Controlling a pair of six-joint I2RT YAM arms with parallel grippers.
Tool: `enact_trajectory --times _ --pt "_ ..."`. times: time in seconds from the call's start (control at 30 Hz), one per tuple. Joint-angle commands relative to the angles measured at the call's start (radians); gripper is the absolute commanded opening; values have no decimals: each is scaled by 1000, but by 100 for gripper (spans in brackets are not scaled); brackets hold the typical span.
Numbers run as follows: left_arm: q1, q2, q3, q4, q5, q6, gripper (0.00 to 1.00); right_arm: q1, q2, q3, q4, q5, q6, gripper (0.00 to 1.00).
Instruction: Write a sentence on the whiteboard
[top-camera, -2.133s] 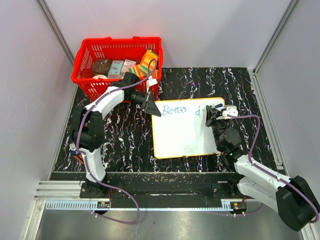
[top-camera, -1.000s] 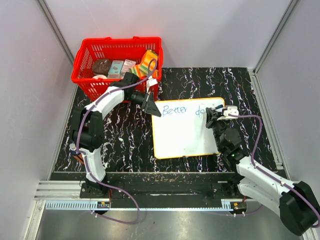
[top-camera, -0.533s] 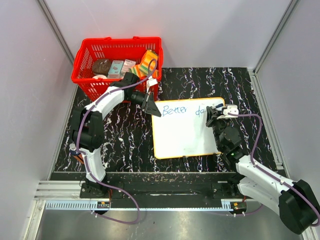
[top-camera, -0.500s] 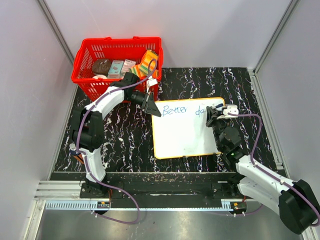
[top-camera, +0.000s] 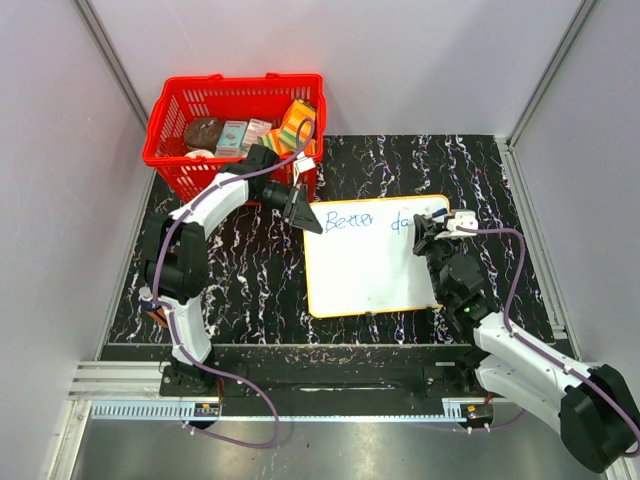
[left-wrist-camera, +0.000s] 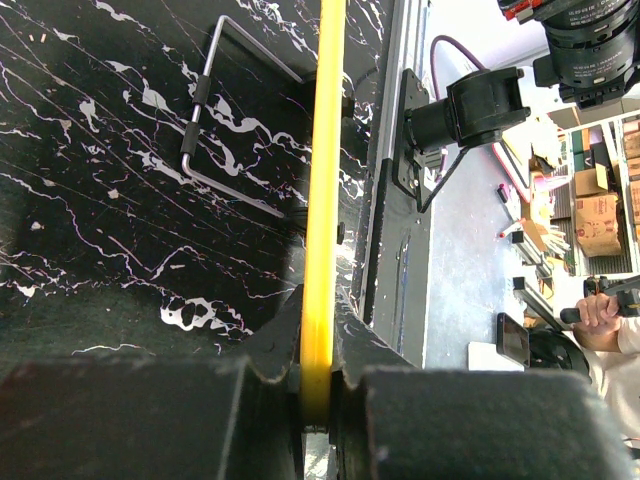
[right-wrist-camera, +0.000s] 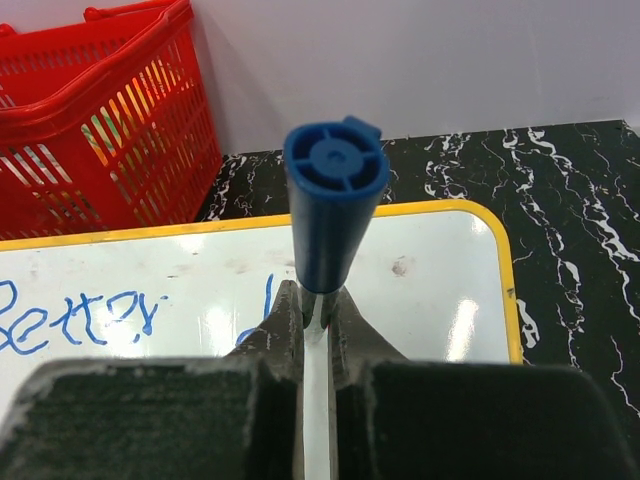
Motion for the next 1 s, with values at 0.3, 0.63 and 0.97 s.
enact_trajectory --times 0.3,0.63,0.97 --pt "-12 -1 26 35 -181 90 0 4 -39 23 -47 54 -4 0" --pt "-12 -2 25 37 -182 92 0 4 -107 51 -22 42 -24 0" --pt "-12 -5 22 38 -181 92 0 4 4 89 16 76 -55 0"
